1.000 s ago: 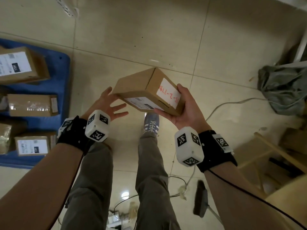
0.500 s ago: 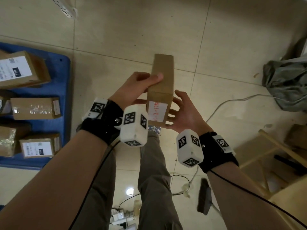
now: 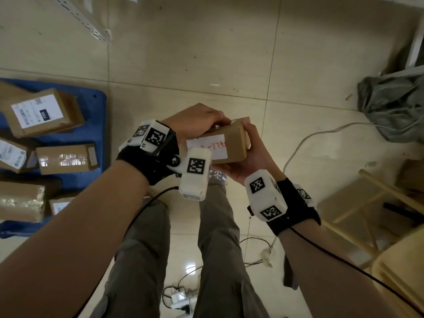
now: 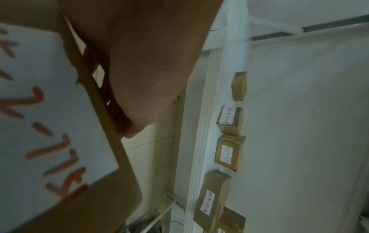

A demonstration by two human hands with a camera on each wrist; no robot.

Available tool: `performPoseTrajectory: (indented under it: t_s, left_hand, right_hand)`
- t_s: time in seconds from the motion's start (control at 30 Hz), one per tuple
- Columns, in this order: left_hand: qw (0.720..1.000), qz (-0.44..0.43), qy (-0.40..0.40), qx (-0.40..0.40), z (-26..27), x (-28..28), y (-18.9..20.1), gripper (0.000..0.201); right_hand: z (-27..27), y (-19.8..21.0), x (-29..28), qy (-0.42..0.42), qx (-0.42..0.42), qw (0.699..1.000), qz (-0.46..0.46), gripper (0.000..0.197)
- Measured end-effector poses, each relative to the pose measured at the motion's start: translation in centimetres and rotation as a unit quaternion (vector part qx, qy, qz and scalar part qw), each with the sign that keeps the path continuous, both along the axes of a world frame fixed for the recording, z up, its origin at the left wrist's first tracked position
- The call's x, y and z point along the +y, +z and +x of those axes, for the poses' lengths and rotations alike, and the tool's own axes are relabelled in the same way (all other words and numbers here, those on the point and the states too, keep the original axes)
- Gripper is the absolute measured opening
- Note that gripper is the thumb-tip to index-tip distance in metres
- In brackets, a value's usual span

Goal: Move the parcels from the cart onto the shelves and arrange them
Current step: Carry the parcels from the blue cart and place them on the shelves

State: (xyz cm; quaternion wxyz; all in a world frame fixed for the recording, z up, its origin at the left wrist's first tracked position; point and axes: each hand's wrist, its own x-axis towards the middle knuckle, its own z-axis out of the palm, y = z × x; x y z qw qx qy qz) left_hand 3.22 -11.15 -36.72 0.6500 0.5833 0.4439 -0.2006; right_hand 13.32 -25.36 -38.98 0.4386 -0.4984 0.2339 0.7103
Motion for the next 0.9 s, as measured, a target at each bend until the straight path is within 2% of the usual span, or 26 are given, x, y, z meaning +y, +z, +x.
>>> performPoseTrajectory:
  t_s: [0.13,0.33,0.47,0.57,0.7,0.8,0.9]
  left_hand:
    - [0.998,0.006,-0.064,-0.015,-0.9,1.2,3.8,0.029]
    - [0.994,0.051,-0.089,-0.049,-1.2,2.6,11.6,0.028]
    - [0.991,0.089,-0.037,-0.095,-2.8,3.9,17.3,0.018]
    - [0.986,0.102,0.024,-0.131,-4.8,5.3,22.2,0.019]
    - [0.970,0.133,0.099,-0.178,-7.6,7.3,29.5,0.021]
    - [0.961,0.144,0.122,-0.204,-8.9,8.7,34.3,0.020]
    - [0.950,0.169,0.124,-0.231,-9.8,10.3,39.4,0.020]
  right_hand:
    - [-0.3,4.0,-0.2,-0.024,0.001,1.000,0.000,0.053]
    - [-1.6,12.4,1.2,-0.074,-0.031,0.996,0.030,0.042]
    - [-2.9,18.5,2.4,-0.070,-0.065,0.993,0.063,0.040]
    - [-4.1,23.5,3.3,-0.104,-0.078,0.989,0.073,0.043]
    - [-5.6,31.0,5.4,-0.090,-0.129,0.981,0.112,0.042]
    - [-6.6,36.1,7.3,-0.101,-0.154,0.971,0.150,0.041]
    - [-7.3,40.8,8.9,-0.108,-0.170,0.963,0.176,0.048]
